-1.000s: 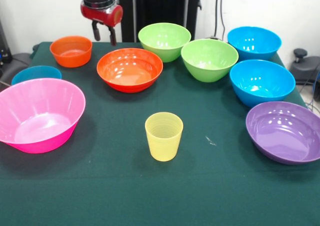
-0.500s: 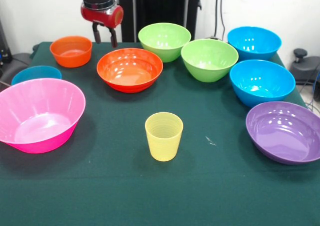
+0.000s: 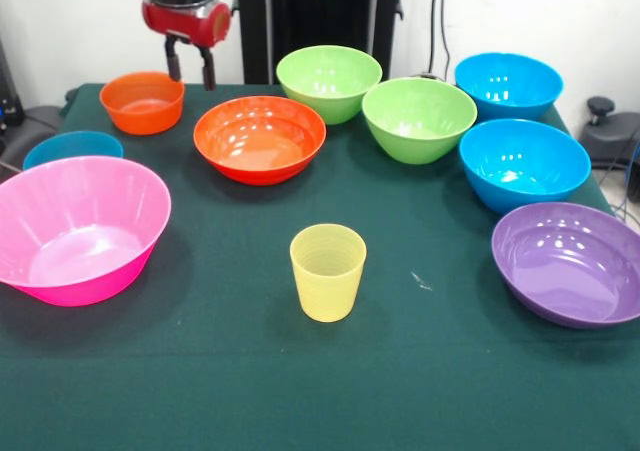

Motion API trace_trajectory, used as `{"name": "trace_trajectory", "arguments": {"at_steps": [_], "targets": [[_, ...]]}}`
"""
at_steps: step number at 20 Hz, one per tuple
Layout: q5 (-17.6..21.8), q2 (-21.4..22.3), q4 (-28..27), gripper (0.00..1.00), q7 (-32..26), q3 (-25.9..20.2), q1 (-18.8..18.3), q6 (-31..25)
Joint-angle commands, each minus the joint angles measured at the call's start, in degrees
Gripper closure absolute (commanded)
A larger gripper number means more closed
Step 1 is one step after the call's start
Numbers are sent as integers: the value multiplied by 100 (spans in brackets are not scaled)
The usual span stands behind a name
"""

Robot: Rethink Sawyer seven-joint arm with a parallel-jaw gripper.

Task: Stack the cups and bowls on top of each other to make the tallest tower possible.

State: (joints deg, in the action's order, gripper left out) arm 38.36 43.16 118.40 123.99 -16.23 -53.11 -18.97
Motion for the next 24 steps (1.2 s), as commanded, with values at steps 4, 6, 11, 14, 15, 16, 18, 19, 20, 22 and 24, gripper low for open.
{"name": "trace_trajectory", "arguments": {"at_steps": [4,6,11,14,15,16,18,19,20,22,24], "targets": [[204,302,-512,0,-1342,-546,23,-1089],[220,260,-544,0,-1340,-592,-30,-1110],[272,71,-536,0,-1134,-678,-93,-964],[209,-23,-552,0,-985,-704,-107,-945],[194,-34,-549,0,-941,-706,-109,-944],[124,-62,-539,0,-896,-743,-128,-946],[-7,-134,-521,0,-815,-827,-178,-940],[-42,-180,-528,0,-803,-852,-199,-955],[-7,-217,-543,0,-768,-830,-177,-929],[64,-291,-573,0,-698,-785,-132,-877],[139,-337,-589,0,-615,-717,-73,-803]]}}
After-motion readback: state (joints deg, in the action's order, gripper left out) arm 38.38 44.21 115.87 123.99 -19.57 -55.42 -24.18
